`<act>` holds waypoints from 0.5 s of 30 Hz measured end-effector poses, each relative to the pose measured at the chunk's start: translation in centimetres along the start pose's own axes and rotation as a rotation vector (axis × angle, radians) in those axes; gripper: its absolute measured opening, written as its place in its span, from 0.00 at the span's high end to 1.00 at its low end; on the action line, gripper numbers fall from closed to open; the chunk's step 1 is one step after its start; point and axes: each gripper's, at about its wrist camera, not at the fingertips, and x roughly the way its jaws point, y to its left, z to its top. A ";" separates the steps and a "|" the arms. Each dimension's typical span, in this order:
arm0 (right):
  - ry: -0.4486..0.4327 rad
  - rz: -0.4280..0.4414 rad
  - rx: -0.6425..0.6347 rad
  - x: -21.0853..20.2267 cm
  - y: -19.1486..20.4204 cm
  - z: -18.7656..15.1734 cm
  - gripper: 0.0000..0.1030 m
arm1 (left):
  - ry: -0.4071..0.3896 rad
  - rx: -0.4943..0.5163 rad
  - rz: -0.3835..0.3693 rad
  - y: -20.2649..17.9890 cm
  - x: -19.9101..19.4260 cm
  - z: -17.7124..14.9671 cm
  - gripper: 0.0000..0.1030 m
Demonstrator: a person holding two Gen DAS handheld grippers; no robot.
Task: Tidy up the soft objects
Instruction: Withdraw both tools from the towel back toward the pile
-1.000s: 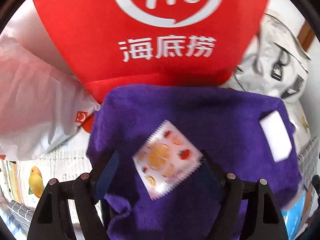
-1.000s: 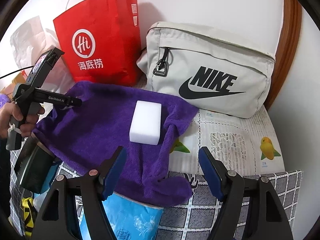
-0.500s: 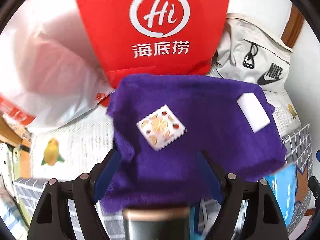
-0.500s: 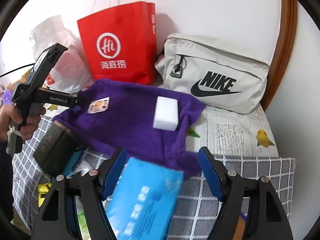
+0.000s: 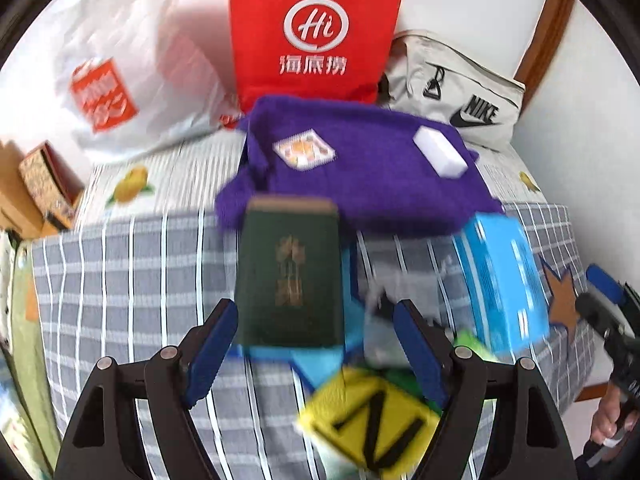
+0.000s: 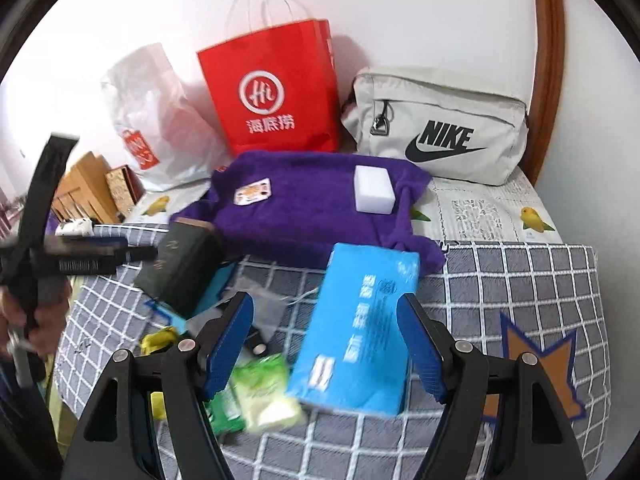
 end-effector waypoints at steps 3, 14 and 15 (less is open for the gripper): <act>-0.014 0.002 -0.020 -1.3 0.9 -1.0 0.28 | 0.004 -0.015 0.002 0.3 -0.4 -2.9 0.23; -0.013 -0.039 -0.066 -3.7 2.3 -5.7 0.28 | -0.060 0.071 -0.050 -0.3 1.8 -7.4 0.25; -0.009 -0.043 -0.061 -3.6 2.2 -6.2 0.28 | -0.064 0.085 -0.062 -0.3 2.2 -7.5 0.25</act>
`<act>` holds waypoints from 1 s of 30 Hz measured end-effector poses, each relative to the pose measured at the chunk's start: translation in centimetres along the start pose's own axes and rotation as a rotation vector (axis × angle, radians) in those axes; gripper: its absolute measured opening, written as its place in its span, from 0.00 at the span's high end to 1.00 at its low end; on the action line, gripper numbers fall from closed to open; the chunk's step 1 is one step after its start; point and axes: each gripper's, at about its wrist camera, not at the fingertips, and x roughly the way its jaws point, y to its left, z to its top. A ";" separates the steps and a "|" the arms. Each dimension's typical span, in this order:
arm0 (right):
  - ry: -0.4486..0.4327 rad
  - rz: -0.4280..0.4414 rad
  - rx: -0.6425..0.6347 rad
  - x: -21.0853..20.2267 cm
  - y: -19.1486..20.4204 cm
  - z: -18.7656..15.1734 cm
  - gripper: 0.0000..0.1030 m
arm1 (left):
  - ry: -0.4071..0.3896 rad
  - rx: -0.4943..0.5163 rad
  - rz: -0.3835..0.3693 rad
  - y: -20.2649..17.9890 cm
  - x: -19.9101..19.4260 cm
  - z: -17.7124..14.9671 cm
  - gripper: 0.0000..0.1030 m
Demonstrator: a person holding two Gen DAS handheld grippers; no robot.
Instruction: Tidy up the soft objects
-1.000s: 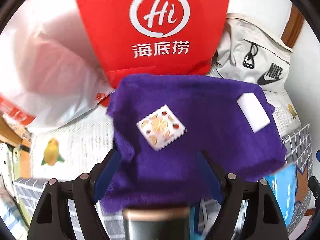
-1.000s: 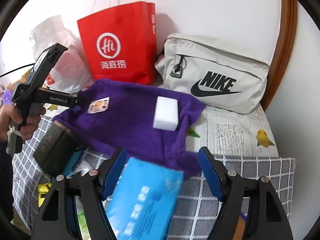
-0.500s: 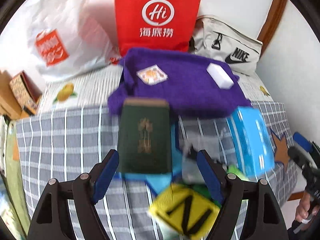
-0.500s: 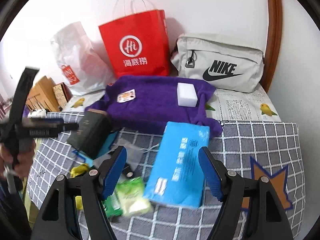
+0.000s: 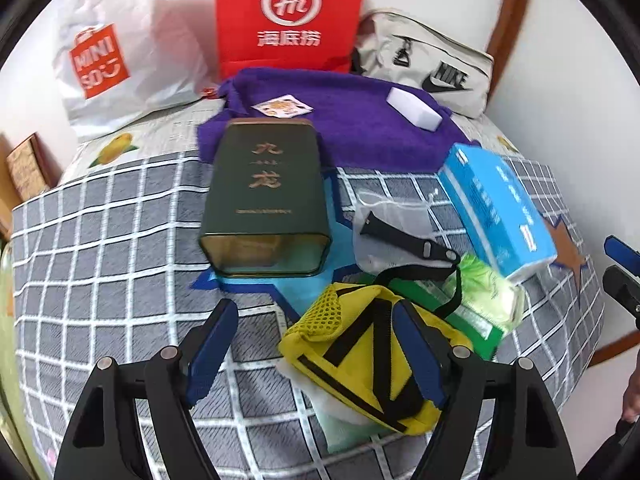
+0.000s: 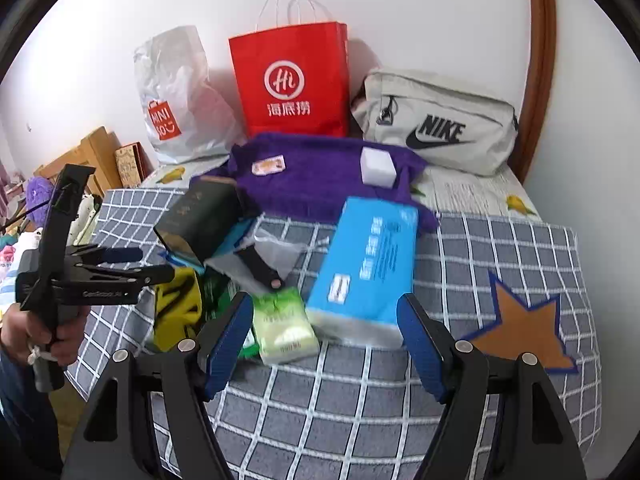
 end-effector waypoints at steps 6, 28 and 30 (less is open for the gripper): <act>0.052 -0.008 0.038 1.4 -0.6 -2.5 0.28 | -0.014 0.077 -0.056 -0.4 2.4 -0.6 0.31; 0.108 -0.030 0.047 3.2 -0.4 -3.4 0.28 | -0.085 0.078 -0.033 2.7 -1.3 -2.7 0.85; 0.108 -0.012 0.037 3.3 0.0 -3.4 0.28 | -0.083 0.060 -0.026 3.1 -1.3 -3.0 0.85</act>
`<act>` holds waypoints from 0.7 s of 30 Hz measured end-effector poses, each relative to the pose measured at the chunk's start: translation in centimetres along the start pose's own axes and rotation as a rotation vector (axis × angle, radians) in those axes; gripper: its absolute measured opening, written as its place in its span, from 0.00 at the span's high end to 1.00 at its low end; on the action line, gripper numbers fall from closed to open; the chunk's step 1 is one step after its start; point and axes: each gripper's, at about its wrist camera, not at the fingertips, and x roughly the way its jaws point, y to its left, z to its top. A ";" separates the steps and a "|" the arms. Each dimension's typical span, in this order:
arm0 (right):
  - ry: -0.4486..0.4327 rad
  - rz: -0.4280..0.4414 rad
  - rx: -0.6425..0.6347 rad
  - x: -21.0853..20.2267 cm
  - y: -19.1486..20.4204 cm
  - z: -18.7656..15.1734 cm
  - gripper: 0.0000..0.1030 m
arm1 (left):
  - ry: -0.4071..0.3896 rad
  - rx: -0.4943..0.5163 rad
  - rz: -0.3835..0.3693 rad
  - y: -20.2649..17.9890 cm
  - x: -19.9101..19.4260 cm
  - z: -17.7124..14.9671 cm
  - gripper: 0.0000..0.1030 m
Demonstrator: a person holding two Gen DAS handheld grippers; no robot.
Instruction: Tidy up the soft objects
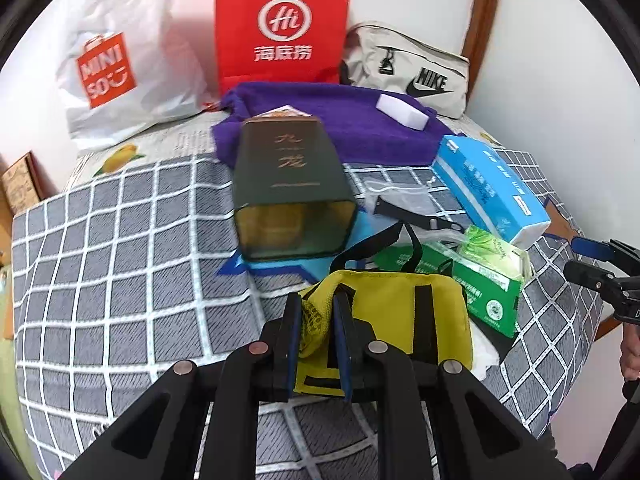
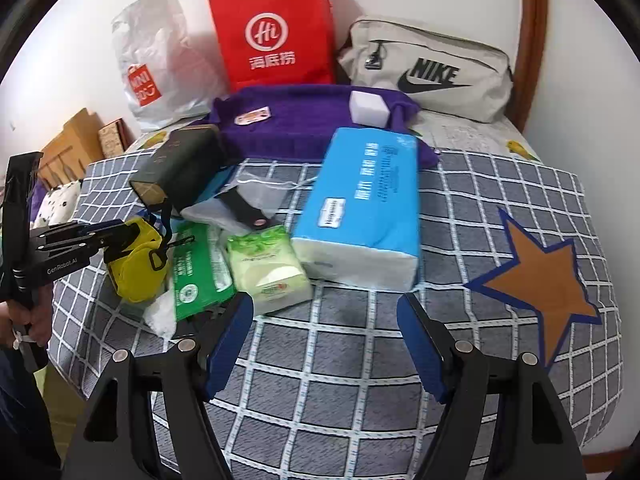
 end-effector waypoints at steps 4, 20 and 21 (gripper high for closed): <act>0.013 0.038 -0.014 1.2 0.6 0.2 0.28 | 0.027 -0.014 0.007 0.3 0.9 -1.0 0.85; 0.083 0.123 -0.047 7.4 1.6 0.0 0.26 | 0.026 -0.024 -0.009 0.6 1.3 -1.4 0.83; 0.081 0.130 -0.040 7.6 1.6 0.0 0.26 | 0.026 -0.026 -0.011 0.5 1.3 -1.4 0.83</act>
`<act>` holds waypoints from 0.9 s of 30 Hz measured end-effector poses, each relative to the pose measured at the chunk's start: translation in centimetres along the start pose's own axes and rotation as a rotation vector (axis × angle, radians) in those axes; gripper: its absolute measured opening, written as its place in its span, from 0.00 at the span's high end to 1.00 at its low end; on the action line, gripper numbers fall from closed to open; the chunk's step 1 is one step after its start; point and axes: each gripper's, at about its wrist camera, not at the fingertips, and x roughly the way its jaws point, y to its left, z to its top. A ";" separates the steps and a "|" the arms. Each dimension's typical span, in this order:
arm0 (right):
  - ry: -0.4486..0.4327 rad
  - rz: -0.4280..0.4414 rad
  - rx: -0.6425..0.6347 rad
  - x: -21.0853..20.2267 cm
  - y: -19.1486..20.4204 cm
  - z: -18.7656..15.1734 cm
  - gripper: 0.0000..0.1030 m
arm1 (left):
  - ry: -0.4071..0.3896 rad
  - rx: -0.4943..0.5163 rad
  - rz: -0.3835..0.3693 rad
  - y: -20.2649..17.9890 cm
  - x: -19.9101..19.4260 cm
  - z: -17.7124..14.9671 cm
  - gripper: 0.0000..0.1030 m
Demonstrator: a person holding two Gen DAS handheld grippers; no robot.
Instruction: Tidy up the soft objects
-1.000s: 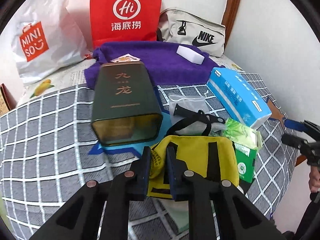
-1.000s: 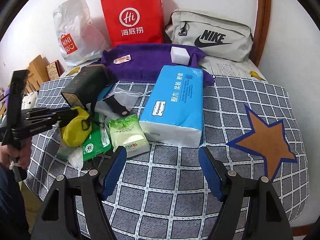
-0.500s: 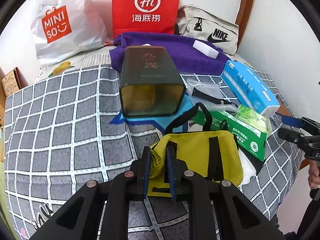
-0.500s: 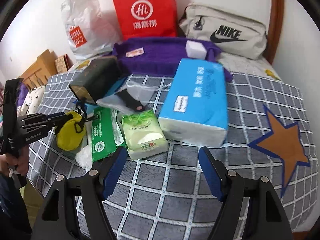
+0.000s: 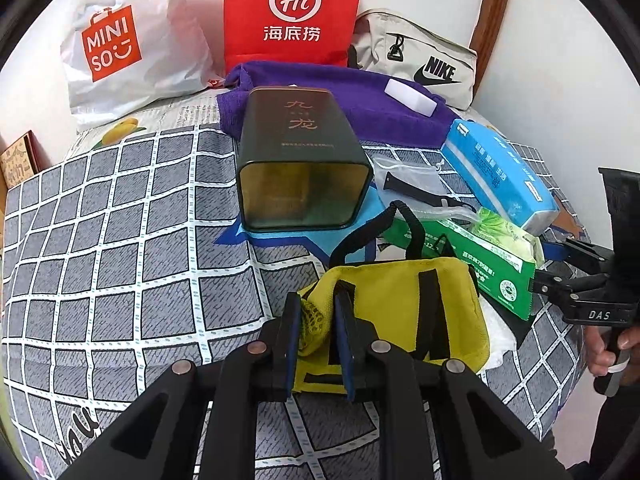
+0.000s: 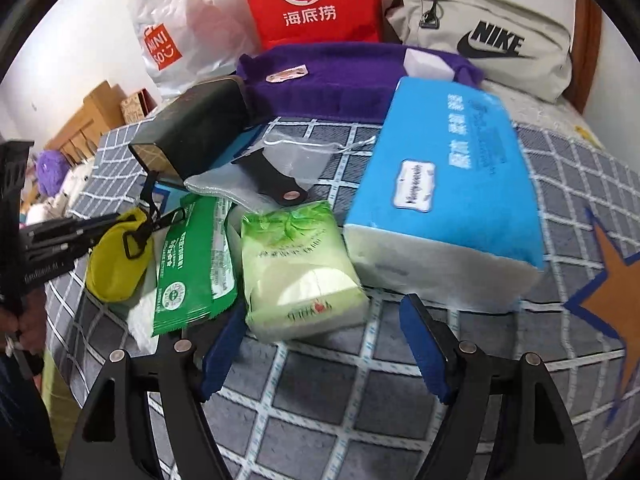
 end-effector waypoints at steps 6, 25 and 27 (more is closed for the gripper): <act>-0.062 -0.010 -0.065 -1.0 1.0 -0.8 0.47 | 0.007 -0.014 -0.008 0.2 0.0 0.1 0.83; -0.017 -0.038 -0.072 -1.8 0.6 -3.4 0.36 | 0.015 -0.076 0.018 0.9 0.5 -0.6 0.46; -0.033 -0.060 -0.086 -1.7 0.7 -3.5 0.42 | 0.012 -0.054 0.007 0.6 0.5 -0.7 0.57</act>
